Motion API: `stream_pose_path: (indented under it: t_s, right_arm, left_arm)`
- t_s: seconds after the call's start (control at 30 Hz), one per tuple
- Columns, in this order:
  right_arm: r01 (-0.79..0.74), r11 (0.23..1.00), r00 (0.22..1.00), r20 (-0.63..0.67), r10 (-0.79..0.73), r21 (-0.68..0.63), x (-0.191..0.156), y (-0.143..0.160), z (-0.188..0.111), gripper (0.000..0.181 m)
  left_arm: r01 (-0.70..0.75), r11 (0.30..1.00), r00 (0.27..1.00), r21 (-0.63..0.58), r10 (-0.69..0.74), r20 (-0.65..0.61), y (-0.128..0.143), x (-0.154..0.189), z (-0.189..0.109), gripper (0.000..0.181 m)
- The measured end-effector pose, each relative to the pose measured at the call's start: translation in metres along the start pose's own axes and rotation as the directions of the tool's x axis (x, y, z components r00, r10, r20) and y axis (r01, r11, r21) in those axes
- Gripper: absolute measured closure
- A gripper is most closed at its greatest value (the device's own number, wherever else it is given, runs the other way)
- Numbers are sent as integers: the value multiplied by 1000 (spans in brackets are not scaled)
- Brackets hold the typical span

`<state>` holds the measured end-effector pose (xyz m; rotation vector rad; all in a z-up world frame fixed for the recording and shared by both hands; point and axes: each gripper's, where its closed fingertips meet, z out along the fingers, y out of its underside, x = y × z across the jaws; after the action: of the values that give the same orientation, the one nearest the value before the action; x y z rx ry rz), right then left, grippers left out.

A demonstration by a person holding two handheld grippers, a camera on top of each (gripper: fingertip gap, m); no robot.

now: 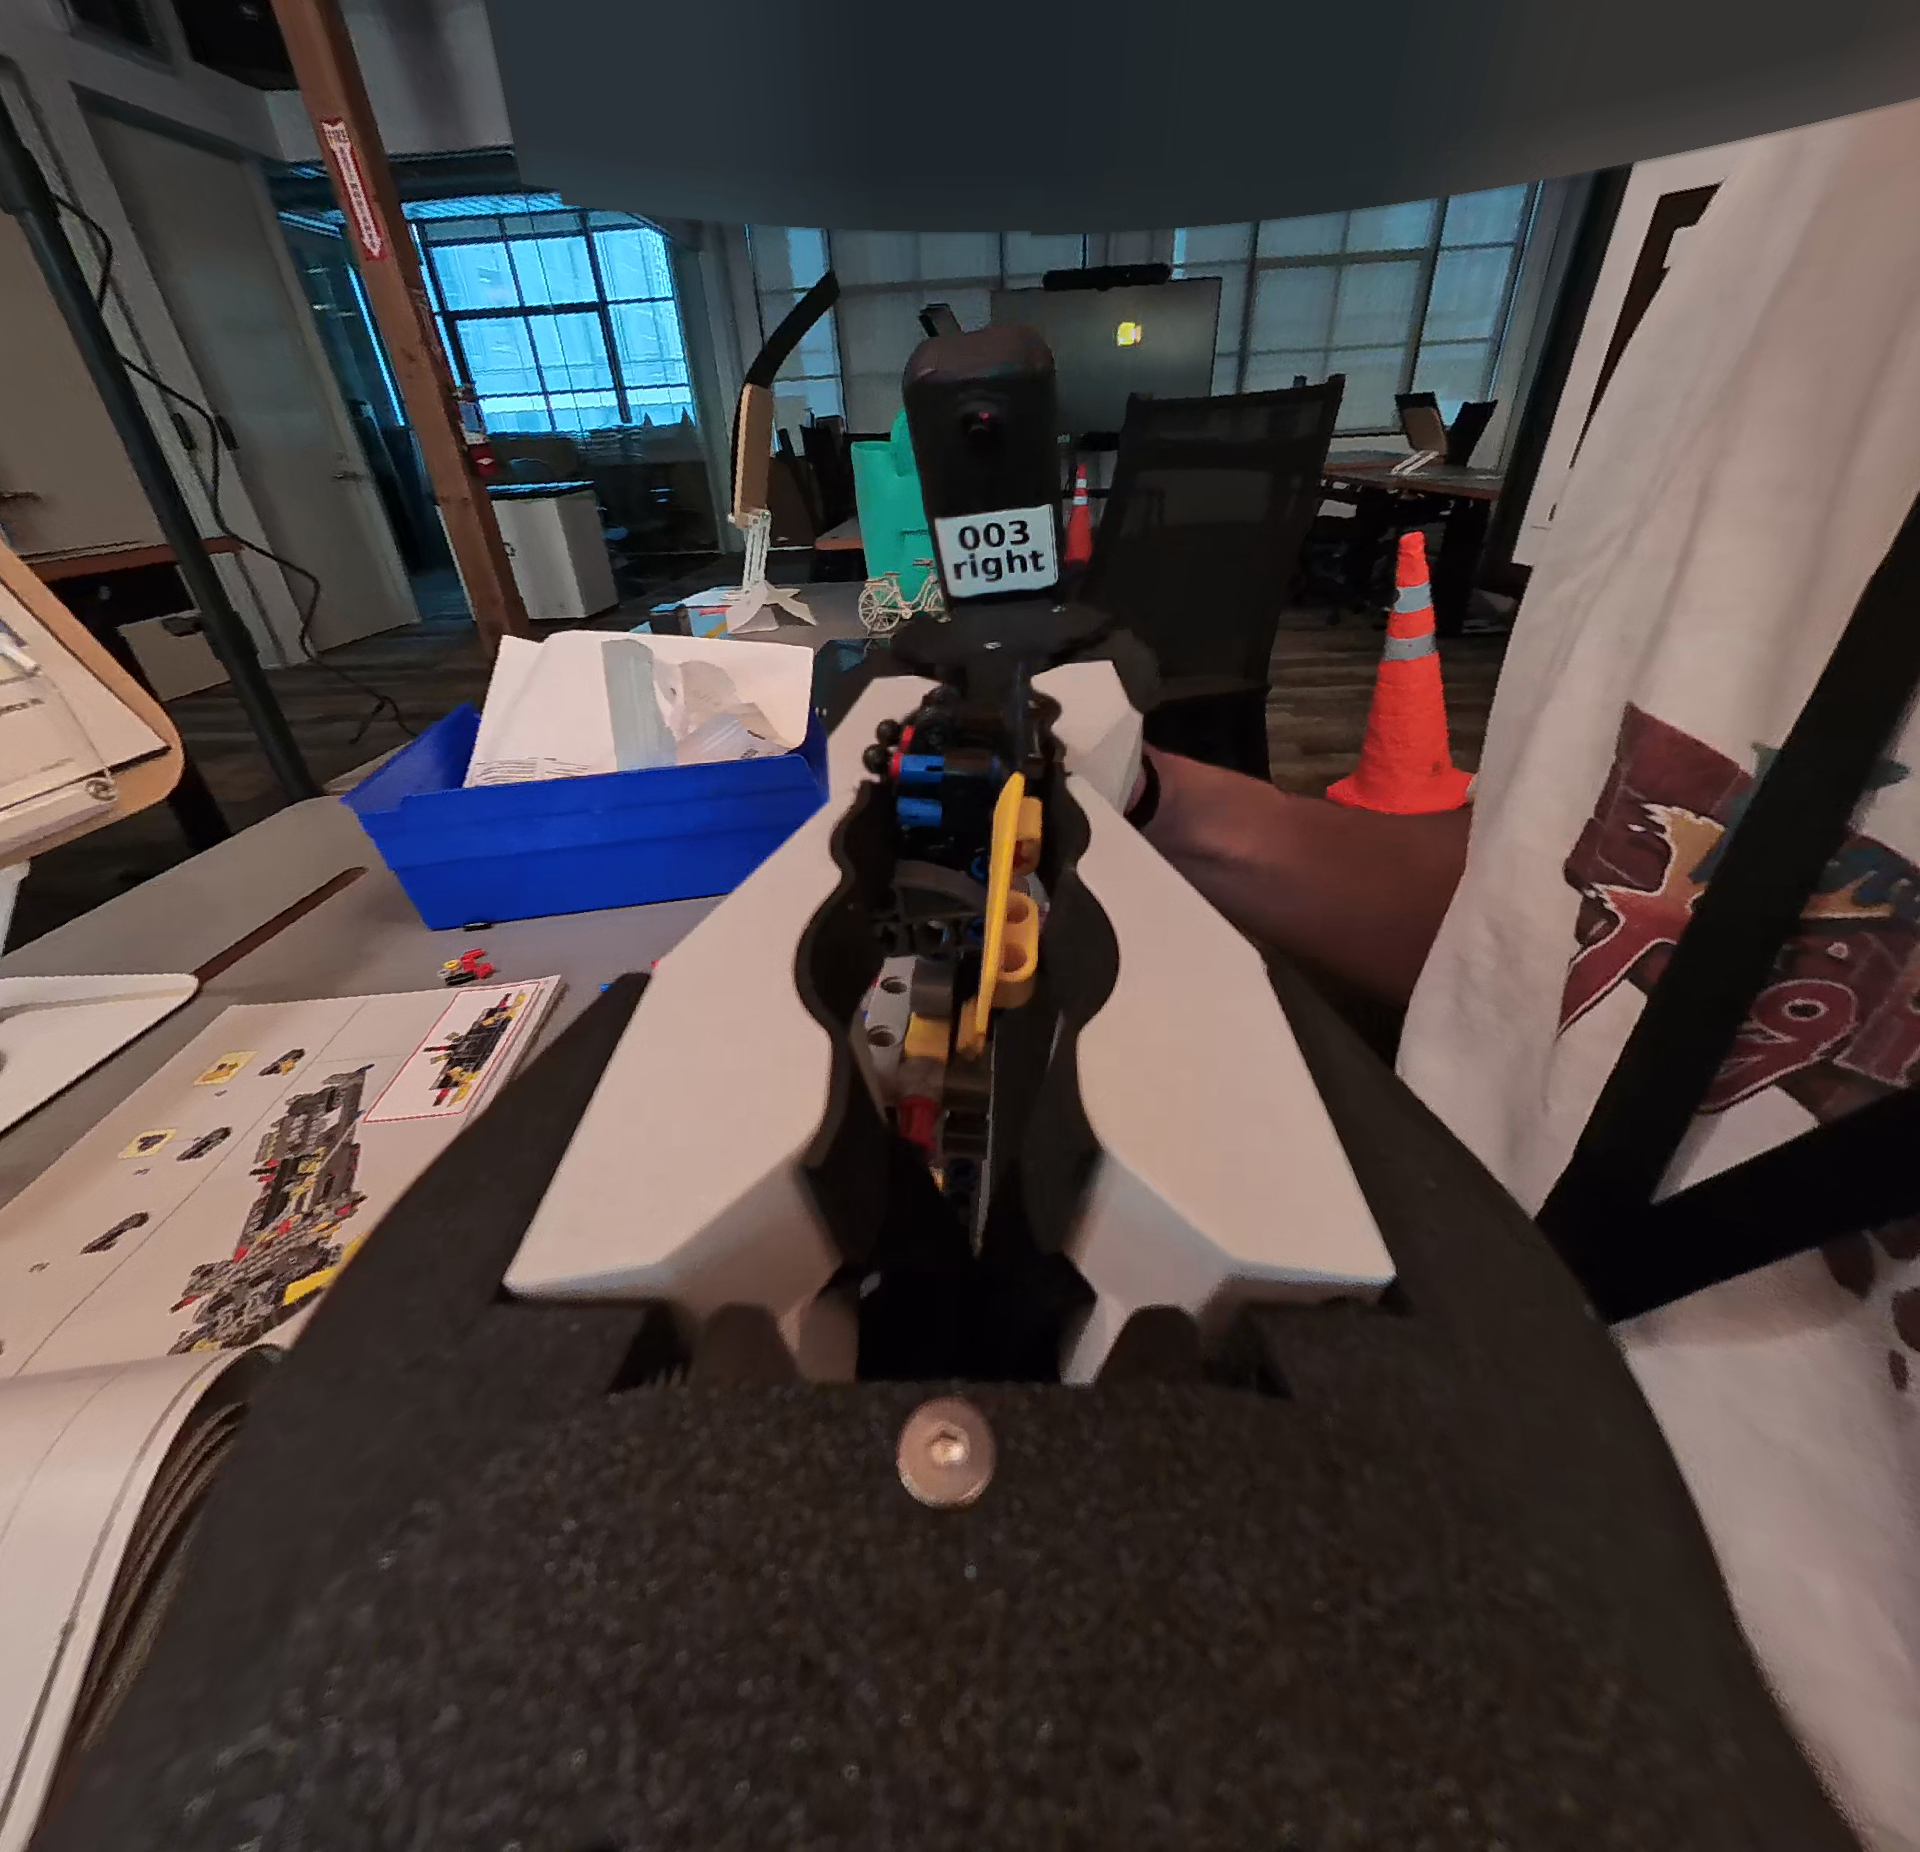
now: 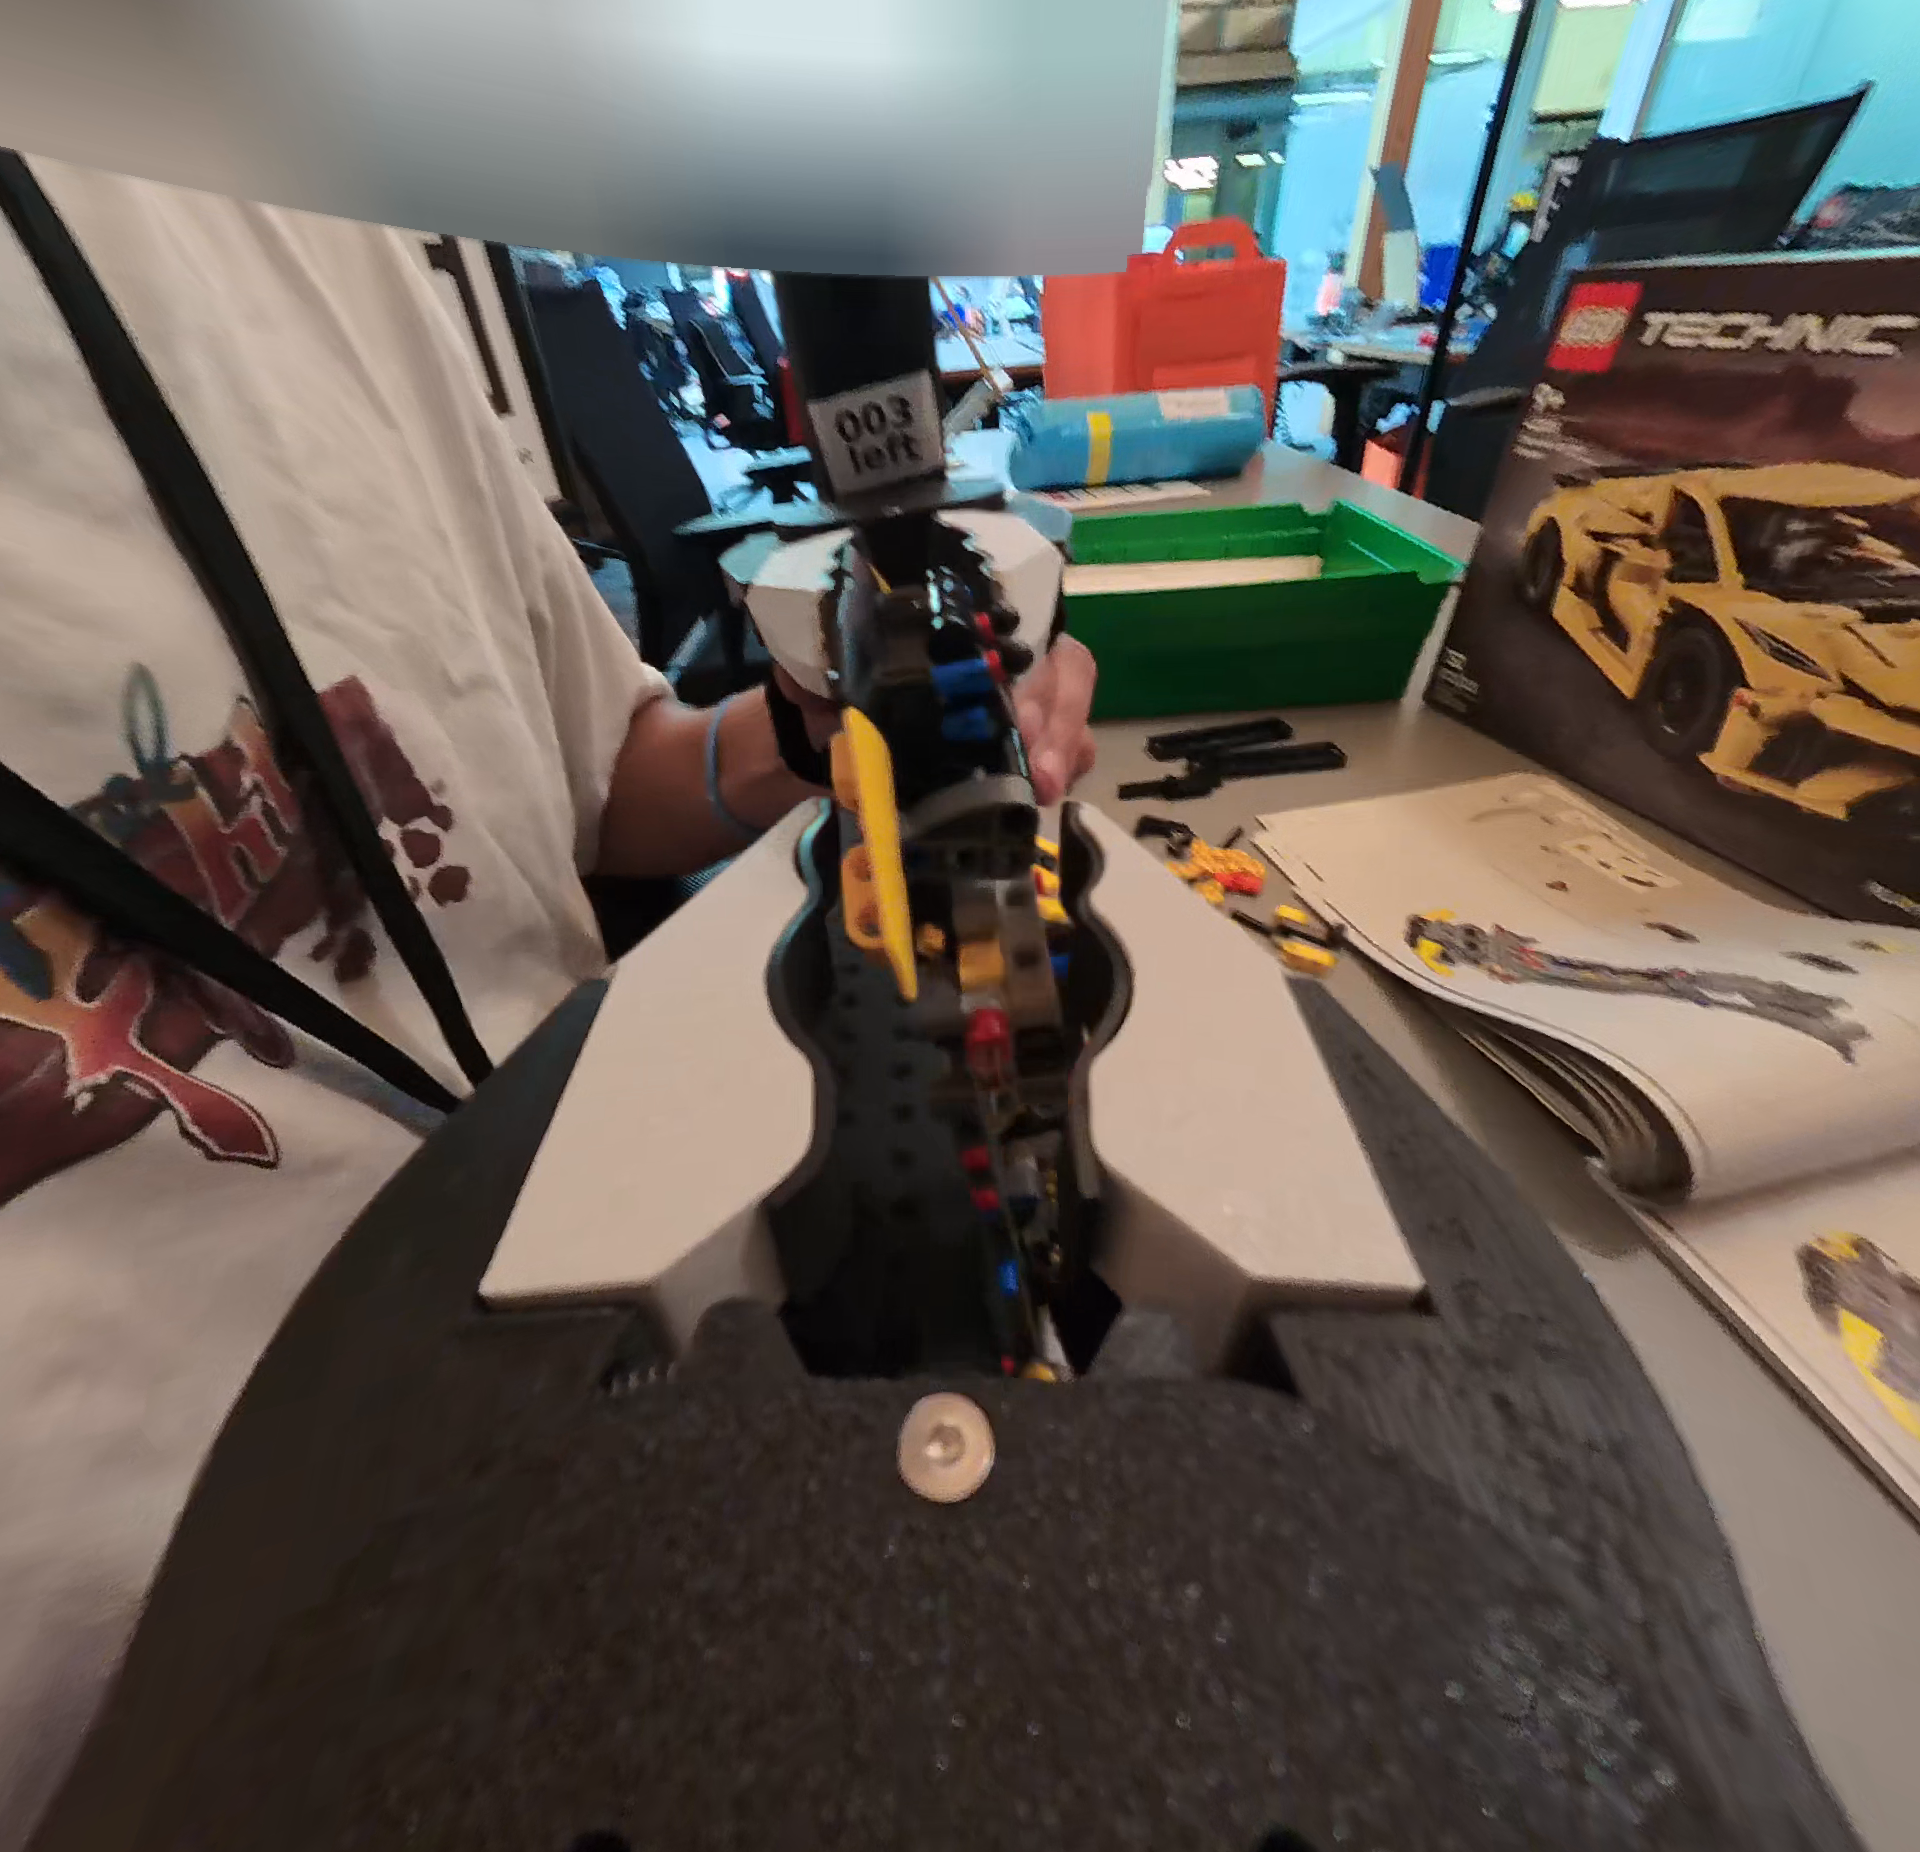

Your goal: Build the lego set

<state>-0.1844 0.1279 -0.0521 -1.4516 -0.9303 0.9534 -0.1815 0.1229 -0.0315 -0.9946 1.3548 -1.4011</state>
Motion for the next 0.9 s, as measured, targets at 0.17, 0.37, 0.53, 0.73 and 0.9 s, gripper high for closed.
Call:
stream_pose_path:
  t_s: [0.17, 0.37, 0.53, 0.73, 0.9]
  right_arm:
    - [-17, 993, 998, -51, 23, 119, 6, -33, -14, 132]
    - [-70, 993, 994, -95, 61, -91, 4, -19, 1, 135]
    - [-65, 996, 998, 20, 66, -57, -12, -17, 3, 148]
    - [-26, 996, 1000, -5, 26, -90, -17, -16, 0, 153]
    - [-30, 998, 999, -13, 29, -51, -15, -17, 0, 153]
  left_arm:
    - [22, 1000, 999, 0, -22, 48, -1, -3, -2, 155]
    - [18, 1000, 998, -9, -17, 66, -1, 2, -3, 155]
    - [7, 1000, 999, -10, -7, 40, -1, 10, -2, 155]
    - [49, 998, 999, -30, -49, -2, 0, 14, 0, 156]
    - [66, 998, 998, -25, -66, -2, 0, 11, 0, 156]
